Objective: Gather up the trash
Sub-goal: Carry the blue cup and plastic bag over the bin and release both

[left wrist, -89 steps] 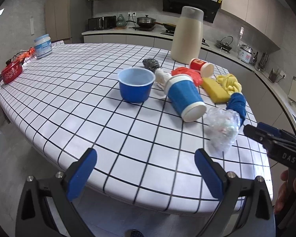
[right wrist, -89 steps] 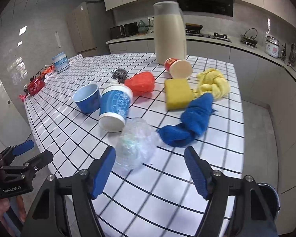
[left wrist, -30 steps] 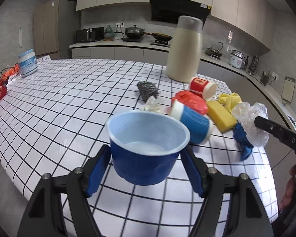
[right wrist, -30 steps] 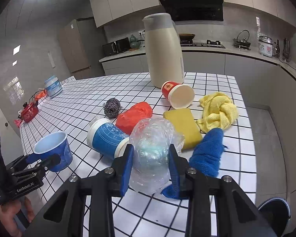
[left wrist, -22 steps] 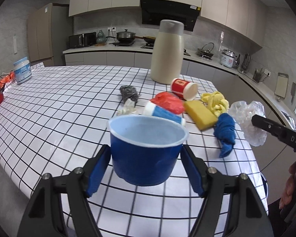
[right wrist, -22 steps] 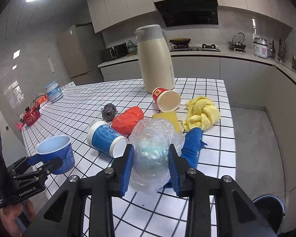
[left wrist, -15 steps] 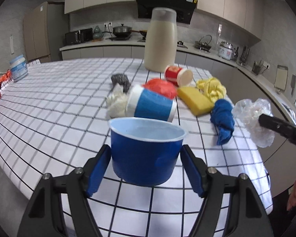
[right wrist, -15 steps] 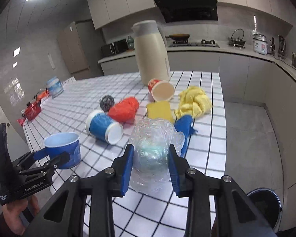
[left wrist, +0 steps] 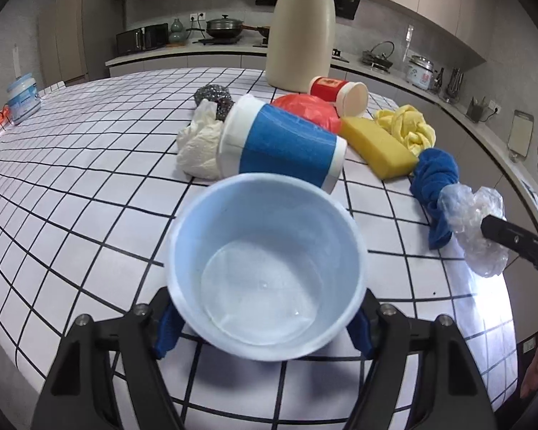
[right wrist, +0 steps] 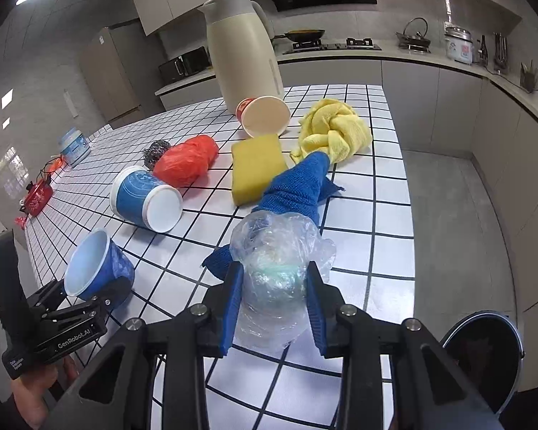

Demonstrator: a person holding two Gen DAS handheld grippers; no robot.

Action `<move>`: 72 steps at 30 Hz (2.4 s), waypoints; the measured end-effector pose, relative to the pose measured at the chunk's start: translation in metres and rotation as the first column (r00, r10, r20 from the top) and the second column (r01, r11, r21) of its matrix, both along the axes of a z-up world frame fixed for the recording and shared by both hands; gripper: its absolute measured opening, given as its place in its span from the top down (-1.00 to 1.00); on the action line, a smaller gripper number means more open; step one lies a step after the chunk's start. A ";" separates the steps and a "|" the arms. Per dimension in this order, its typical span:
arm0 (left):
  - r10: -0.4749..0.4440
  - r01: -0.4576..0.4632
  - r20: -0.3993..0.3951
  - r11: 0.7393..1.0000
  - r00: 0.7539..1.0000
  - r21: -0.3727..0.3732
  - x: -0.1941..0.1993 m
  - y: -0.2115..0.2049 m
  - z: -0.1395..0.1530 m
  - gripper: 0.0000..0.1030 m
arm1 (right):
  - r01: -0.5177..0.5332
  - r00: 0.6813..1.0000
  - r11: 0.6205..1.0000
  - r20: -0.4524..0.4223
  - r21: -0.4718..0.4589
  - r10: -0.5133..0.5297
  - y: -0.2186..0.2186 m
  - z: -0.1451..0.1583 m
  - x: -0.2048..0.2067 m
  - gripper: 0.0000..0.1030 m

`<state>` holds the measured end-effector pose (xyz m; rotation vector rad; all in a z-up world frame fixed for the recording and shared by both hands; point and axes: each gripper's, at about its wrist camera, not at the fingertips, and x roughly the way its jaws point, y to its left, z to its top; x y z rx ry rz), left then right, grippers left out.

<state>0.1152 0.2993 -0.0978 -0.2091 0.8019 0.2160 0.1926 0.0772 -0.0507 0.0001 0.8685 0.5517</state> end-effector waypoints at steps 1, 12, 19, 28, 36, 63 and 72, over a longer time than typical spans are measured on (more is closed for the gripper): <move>-0.003 0.003 0.012 1.000 1.000 -0.001 -0.001 0.000 0.003 -0.46 | -0.005 1.000 1.000 0.006 0.003 0.005 0.001 0.003 -0.002 0.30; -0.063 0.061 0.080 0.998 0.995 0.026 -0.009 -0.031 0.049 -0.46 | -0.013 0.997 0.999 0.082 0.040 0.010 -0.012 0.042 -0.020 0.30; -0.114 0.111 0.094 0.993 0.989 0.040 -0.009 -0.072 0.065 -0.46 | 0.013 0.993 0.999 0.114 0.036 -0.017 -0.050 0.058 -0.030 0.30; -0.188 0.185 0.076 0.982 0.979 0.047 -0.007 -0.145 0.066 -0.46 | 0.054 0.992 0.998 0.113 0.025 -0.056 -0.115 0.062 -0.043 0.30; -0.258 0.255 0.064 0.966 0.964 0.052 -0.003 -0.211 0.065 -0.46 | 0.114 0.988 0.993 0.101 0.020 -0.115 -0.187 0.060 -0.052 0.30; -0.455 0.450 -0.154 0.890 0.877 -0.068 0.034 -0.394 -0.036 -0.46 | 0.190 0.974 0.978 -0.109 -0.091 -0.199 -0.382 -0.049 -0.061 0.29; -0.467 0.451 -0.248 0.884 0.849 -0.124 0.056 -0.417 -0.080 -0.46 | 0.096 0.974 0.987 -0.192 -0.131 -0.121 -0.392 -0.109 -0.038 0.29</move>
